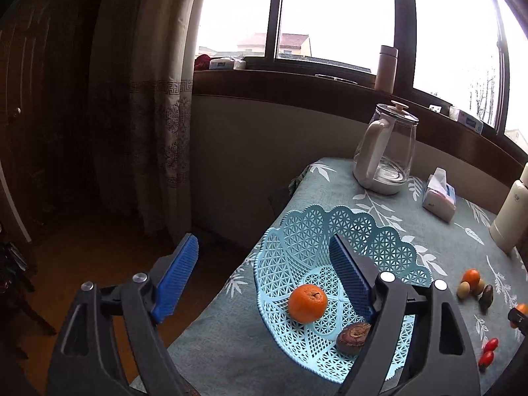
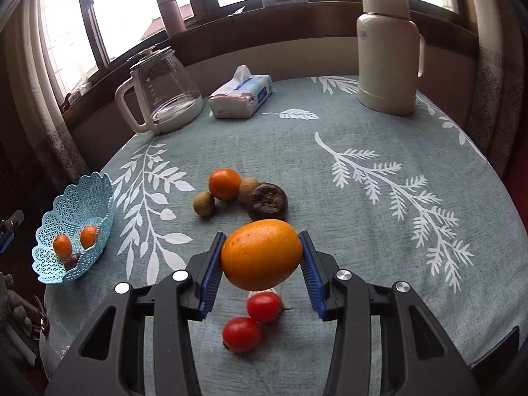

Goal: Organize fruits
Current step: 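Carry the oval orange fruit into the basket and open the right tool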

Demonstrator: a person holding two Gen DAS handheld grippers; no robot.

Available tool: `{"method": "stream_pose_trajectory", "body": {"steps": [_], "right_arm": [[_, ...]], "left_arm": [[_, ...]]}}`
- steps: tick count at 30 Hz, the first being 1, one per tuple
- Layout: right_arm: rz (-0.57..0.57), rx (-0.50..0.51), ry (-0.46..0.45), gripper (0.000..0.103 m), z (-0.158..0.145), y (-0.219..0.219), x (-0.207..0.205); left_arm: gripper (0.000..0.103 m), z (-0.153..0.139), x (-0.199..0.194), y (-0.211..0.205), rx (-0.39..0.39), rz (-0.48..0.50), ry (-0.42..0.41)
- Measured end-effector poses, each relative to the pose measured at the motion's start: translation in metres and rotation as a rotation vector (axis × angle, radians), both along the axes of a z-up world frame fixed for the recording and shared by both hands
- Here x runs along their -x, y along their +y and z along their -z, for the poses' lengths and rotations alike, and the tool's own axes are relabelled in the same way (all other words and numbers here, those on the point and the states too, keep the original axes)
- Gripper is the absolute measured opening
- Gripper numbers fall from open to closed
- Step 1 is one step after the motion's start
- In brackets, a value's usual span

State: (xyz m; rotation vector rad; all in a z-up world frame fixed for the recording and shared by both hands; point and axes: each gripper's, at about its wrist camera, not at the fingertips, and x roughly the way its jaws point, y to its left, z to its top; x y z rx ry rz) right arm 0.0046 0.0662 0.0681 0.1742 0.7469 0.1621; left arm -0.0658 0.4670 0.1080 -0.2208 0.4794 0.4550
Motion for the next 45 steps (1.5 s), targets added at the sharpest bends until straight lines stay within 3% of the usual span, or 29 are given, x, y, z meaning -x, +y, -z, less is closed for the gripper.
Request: {"method": "stream_pose_trajectory", "body": {"steps": [13,22,35,37,45], "right_arm": [[-0.28,-0.029,-0.079,0.045,-0.047,0.135,-0.012],[-0.355,0.014,-0.067,0.045,-0.046,0.198,-0.03],[-0.351,0.046,-0.056,0.047,-0.042,0.228,-0.049],[-0.346,0.044,-0.072,0.055,-0.046,0.227,-0.047],[-0.3,-0.013,-0.104,0.056,-0.061,0.203,-0.039]], "left_arm": [[0.084,-0.031,0.035,0.03,0.008,-0.044,-0.088],[0.084,-0.044,0.051,0.043,0.014,-0.063,-0.117],[0.084,-0.051,0.061,0.048,0.034,-0.065,-0.142],[0.084,-0.051,0.06,0.048,0.036,-0.062,-0.143],[0.085,-0.052,0.059,0.046,0.04,-0.057,-0.143]]}}
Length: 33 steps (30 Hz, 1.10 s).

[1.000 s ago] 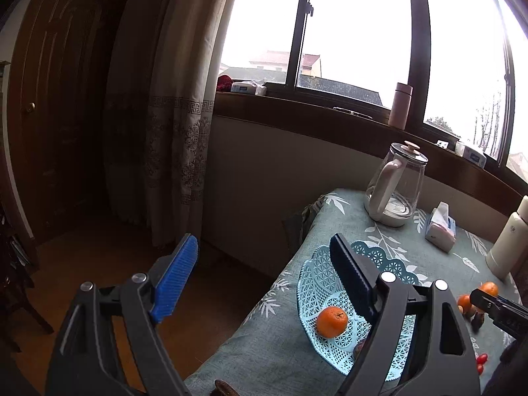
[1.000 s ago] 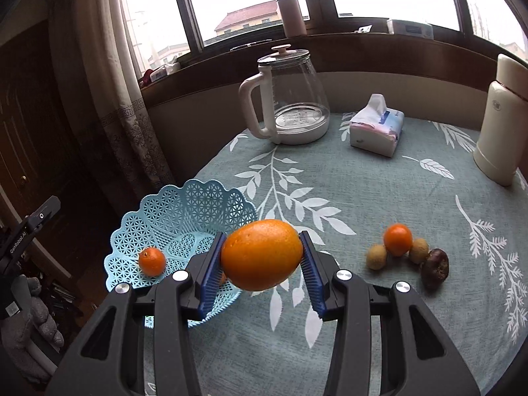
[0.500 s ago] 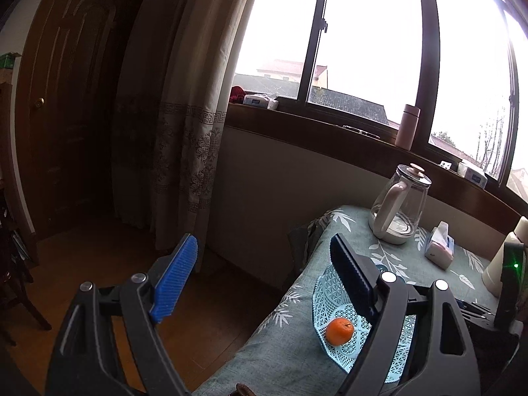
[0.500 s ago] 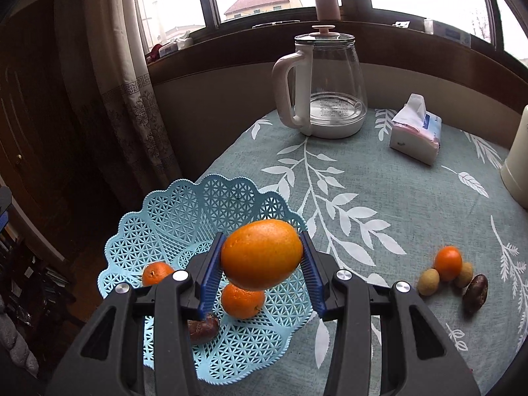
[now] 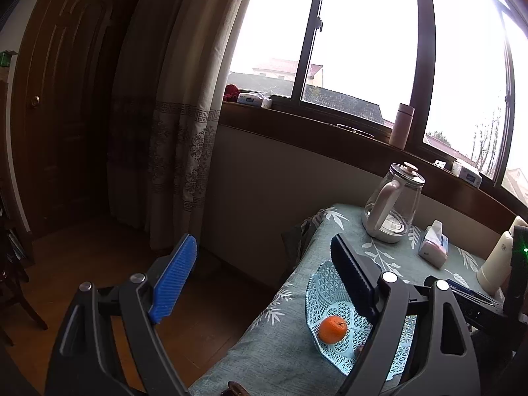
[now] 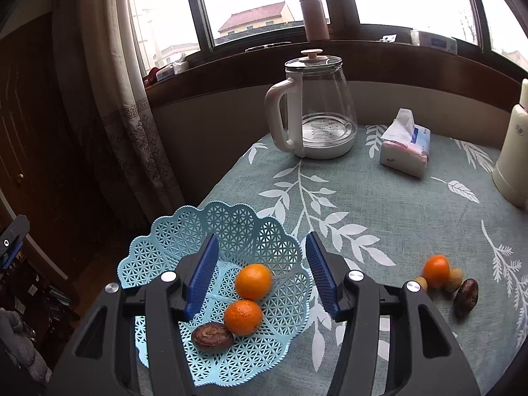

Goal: Organize fruits
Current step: 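Carry the oval orange fruit into the basket and open the right tool, then move the open right tool to the two red cherry tomatoes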

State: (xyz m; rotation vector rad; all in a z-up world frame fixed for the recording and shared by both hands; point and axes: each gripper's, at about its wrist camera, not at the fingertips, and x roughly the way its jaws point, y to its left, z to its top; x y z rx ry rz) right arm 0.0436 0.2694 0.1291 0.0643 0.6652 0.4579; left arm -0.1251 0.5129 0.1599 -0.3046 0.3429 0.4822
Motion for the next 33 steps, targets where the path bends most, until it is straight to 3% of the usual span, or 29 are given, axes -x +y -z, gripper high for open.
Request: {"method": "stream_pose_trajectory", "body": {"steps": [4,13,33], "right_arm": [[0.03,-0.04,-0.022,0.063,-0.009,-0.015,0.006],[0.113,-0.132,-0.074,0.085,-0.028,-0.053,0.017],[0.345,-0.122,-0.136,0.085,-0.043,-0.169,0.017]], "left_arm": [[0.097,-0.001,0.0,-0.004,-0.001,0.004,-0.011],[0.1,-0.001,0.0,-0.006,0.033,0.029,-0.025],[0.1,-0.001,-0.004,-0.02,0.037,0.085,-0.026]]}}
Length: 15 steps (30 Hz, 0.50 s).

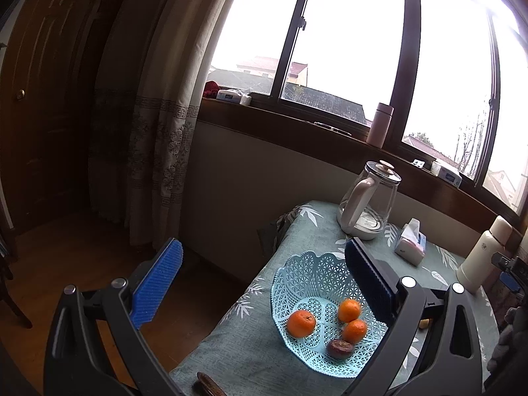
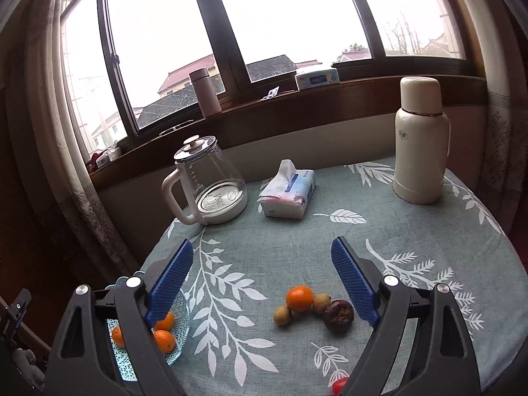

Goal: Organize fruits
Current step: 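Move the open right tool to the two red cherry tomatoes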

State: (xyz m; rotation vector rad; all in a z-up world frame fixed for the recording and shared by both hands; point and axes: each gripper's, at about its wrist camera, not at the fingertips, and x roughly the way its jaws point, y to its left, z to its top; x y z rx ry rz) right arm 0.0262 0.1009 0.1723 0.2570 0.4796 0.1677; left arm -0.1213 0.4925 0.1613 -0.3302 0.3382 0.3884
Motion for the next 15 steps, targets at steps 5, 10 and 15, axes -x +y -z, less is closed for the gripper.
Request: {"method": "stream_pose_trajectory", "body": {"steps": [5,10,15], "right_arm": [[0.057,-0.011,0.034,0.085,0.011,-0.031,-0.001],[0.099,-0.017,0.069,0.085,0.025,-0.055,0.001],[0.115,-0.014,0.106,0.085,0.04,-0.066,0.007]], "left_arm": [[0.1,0.002,-0.002,-0.005,-0.009,0.016,0.008],[0.1,0.004,-0.006,-0.01,-0.014,0.031,0.019],[0.1,0.004,-0.008,-0.016,-0.018,0.048,0.021]]}}
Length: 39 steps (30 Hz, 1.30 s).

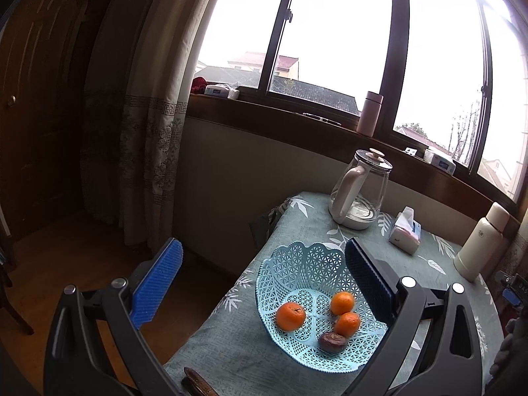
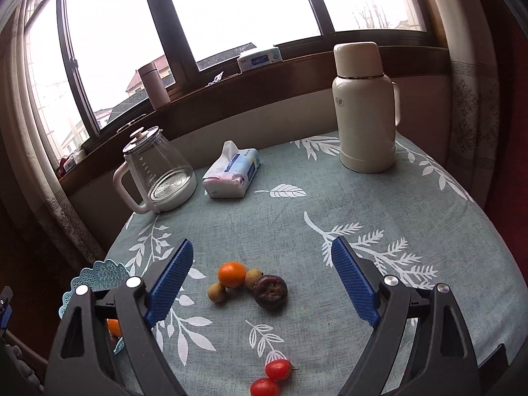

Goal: Organize fruits
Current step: 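Move the open right tool to the two red cherry tomatoes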

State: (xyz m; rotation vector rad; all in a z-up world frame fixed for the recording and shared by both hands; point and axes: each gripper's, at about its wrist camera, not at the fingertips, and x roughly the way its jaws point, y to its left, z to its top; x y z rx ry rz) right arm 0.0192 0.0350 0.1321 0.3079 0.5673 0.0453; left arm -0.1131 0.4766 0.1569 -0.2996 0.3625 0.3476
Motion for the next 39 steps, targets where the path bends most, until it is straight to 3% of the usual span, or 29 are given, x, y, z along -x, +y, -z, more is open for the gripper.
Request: {"method": "stream_pose_trajectory", "body": {"steps": [14,23,29,39], "right_arm": [[-0.047,-0.026,0.22,0.085,0.076,0.003,0.012],[-0.084,0.013,0.286,0.083,0.101,0.019,0.011],[-0.101,0.043,0.326,0.074,0.114,0.027,0.008],[-0.104,0.122,0.316,0.055,0.115,0.036,0.014]], "left_arm": [[0.1,0.004,-0.008,-0.024,-0.027,0.067,0.019],[0.1,0.006,-0.011,-0.033,-0.033,0.088,0.029],[0.1,0.008,-0.013,-0.04,-0.039,0.111,0.038],[0.1,0.011,-0.019,-0.051,-0.053,0.142,0.052]]}}
